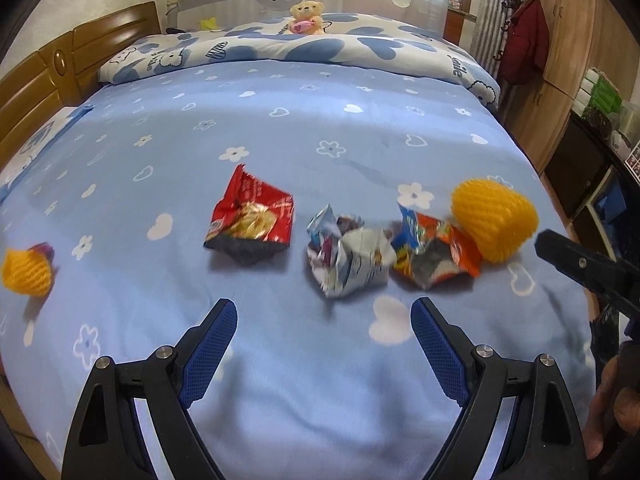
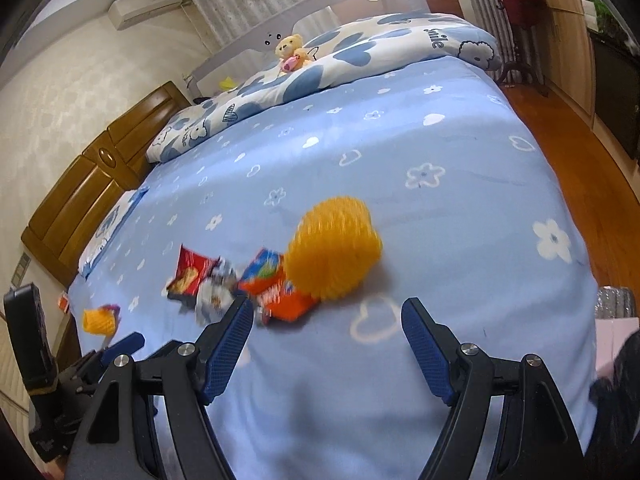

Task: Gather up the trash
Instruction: 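Move both open tools back toward the remaining wrappers on the bed, then grasp the silver crumpled wrapper with the left tool while the right tool grasps the yellow foam net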

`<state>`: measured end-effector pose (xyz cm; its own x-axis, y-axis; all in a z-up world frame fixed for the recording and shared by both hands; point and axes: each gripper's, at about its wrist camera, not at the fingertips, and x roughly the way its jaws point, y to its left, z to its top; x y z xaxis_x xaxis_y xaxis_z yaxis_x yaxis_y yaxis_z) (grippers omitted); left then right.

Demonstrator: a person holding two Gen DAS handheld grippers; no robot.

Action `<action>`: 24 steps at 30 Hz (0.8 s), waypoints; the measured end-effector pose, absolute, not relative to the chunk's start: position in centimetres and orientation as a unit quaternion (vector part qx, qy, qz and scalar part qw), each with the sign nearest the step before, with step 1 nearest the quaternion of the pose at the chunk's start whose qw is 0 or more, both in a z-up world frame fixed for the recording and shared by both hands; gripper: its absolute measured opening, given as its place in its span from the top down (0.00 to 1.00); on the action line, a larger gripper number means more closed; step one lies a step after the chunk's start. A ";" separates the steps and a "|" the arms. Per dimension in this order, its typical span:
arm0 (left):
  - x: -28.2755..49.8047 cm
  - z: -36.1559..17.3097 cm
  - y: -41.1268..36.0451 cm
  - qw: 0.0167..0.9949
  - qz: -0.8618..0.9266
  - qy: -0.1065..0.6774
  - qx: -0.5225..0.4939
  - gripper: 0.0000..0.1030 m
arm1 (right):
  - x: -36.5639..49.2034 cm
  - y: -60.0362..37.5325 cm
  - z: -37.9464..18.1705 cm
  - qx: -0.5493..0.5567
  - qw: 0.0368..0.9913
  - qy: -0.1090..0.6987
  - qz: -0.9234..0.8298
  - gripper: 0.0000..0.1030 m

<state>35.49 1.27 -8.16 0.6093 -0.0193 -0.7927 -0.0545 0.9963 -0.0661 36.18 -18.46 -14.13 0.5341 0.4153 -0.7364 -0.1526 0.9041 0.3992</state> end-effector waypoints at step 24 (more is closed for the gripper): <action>37.6 -11.1 1.0 0.885 -0.050 0.458 -0.071 0.94 | 36.6 -20.0 -14.3 0.151 0.863 0.450 0.172 0.80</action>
